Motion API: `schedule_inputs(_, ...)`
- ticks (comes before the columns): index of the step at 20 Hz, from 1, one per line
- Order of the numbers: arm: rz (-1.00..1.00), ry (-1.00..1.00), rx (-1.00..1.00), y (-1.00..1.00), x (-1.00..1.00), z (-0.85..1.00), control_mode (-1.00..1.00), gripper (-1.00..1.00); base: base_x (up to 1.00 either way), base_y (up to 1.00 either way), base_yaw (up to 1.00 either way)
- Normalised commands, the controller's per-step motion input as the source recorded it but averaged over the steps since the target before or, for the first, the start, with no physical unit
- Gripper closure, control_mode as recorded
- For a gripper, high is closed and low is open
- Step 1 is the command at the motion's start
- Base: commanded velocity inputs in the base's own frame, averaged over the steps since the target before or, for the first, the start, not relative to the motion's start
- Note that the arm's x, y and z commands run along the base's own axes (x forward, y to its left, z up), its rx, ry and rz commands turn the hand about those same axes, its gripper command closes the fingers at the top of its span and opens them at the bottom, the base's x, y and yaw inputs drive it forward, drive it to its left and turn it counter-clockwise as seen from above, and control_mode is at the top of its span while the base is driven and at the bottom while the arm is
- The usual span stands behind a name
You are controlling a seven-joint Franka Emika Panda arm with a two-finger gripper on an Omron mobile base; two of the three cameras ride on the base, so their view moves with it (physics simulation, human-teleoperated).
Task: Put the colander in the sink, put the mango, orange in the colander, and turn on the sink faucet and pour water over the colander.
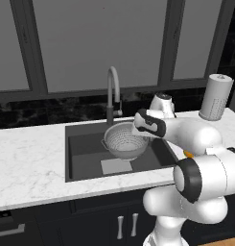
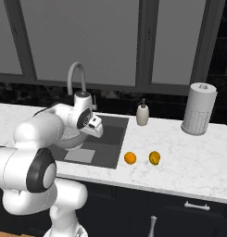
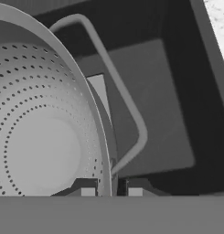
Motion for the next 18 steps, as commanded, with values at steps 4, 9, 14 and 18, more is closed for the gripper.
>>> schedule_inputs(4, 0.07, -0.15, 0.00, 0.00, 0.34, -0.34, -1.00, 1.00, 0.00, 0.00, 0.00)
schedule_inputs(9, 0.07, -0.15, 0.00, -0.01, 0.26, -0.48, -1.00, 1.00, 0.00, 0.00, 0.00)
schedule_inputs(14, 0.05, -0.01, 0.00, 0.00, 0.13, -0.29, -1.00, 1.00, 0.00, 0.00, 0.00)
schedule_inputs(18, 0.04, 0.00, 0.00, 0.00, 0.16, -0.38, -1.00, 1.00, 0.00, 0.00, 0.00)
